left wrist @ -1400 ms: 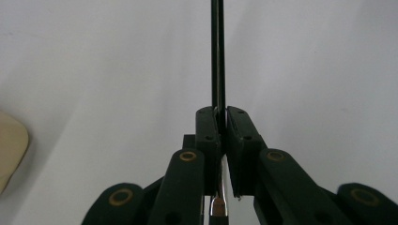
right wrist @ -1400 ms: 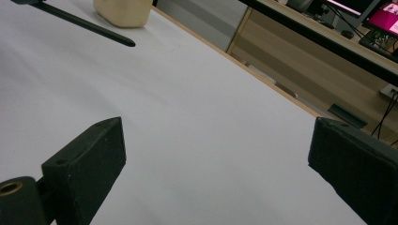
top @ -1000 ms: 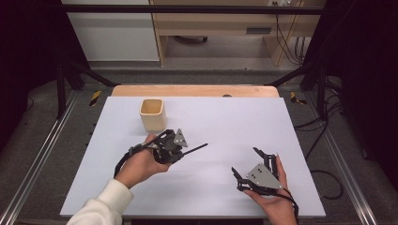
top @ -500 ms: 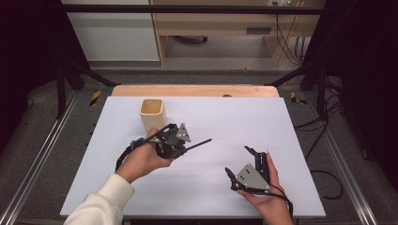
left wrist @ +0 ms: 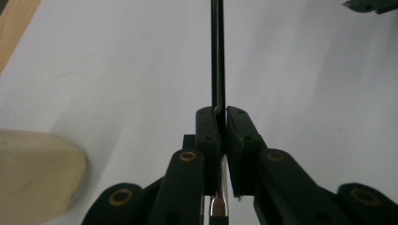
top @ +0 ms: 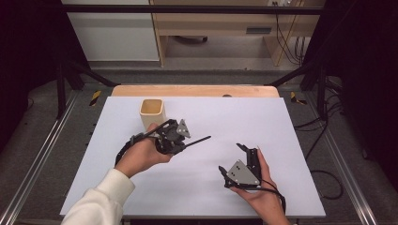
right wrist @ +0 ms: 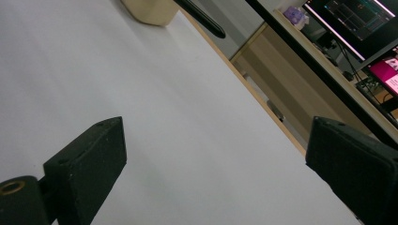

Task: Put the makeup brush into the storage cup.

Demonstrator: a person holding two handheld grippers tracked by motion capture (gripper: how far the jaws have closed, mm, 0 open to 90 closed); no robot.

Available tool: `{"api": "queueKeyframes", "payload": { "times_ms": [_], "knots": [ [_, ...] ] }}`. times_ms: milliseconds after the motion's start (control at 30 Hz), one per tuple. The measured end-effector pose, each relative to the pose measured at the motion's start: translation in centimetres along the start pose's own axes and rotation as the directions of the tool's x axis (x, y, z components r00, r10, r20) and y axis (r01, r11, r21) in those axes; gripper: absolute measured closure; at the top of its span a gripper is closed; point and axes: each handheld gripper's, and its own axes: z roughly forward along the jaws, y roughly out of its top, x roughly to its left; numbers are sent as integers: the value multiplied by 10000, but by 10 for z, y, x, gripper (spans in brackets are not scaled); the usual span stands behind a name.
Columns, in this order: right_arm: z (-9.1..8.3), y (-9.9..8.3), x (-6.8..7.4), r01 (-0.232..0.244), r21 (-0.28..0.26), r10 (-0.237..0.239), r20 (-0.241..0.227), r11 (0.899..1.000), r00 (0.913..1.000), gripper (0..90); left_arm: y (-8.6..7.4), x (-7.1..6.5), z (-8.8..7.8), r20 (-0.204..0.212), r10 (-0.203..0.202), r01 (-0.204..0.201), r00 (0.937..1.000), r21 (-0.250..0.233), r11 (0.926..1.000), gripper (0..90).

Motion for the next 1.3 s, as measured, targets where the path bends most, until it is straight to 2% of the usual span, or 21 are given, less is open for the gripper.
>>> {"api": "queueKeyframes", "payload": {
  "times_ms": [200, 333, 533, 800, 867, 900, 1033, 1233, 1300],
  "knots": [
    [8, 5, -1, 318, 72, -318, 68, 9995, 9995, 66, 3, 8, 1, 52, -33, 33, 10000, 29, 10000, 839],
    [14, 8, -3, 315, 13, -315, -1, 9995, 9995, 63, 5, 12, 2, 35, 82, -82, 10000, 197, 9998, 839],
    [22, 15, -6, 364, 3, -364, 47, 9993, 9993, 52, 7, 17, 5, 77, -17, 16, 10000, 120, 9999, 839],
    [34, 23, -3, 742, 95, -743, 64, 9972, 9972, 46, 15, 23, 3, 20, 55, -55, 10000, -5, 10000, 839],
    [36, 25, -2, 777, 34, -778, 173, 9970, 9968, 63, 17, 24, 2, 24, 113, -113, 9999, -42, 9999, 839],
    [36, 26, -2, 943, -34, -941, 245, 9955, 9953, 64, 19, 24, 1, 30, 192, -192, 9998, -51, 9998, 839],
    [40, 29, -1, 976, -69, -973, 389, 9952, 9945, 64, 23, 25, -1, 29, 254, -254, 9997, -25, 9997, 839],
    [41, 29, 1, 1140, -18, -1139, 342, 9935, 9929, 87, 24, 27, 2, 43, 227, -228, 9997, 55, 9997, 839],
    [41, 29, 1, 1249, 8, -1249, 360, 9922, 9915, 97, 23, 26, 3, 33, 344, -345, 9994, 163, 9993, 839]
  ]
}}
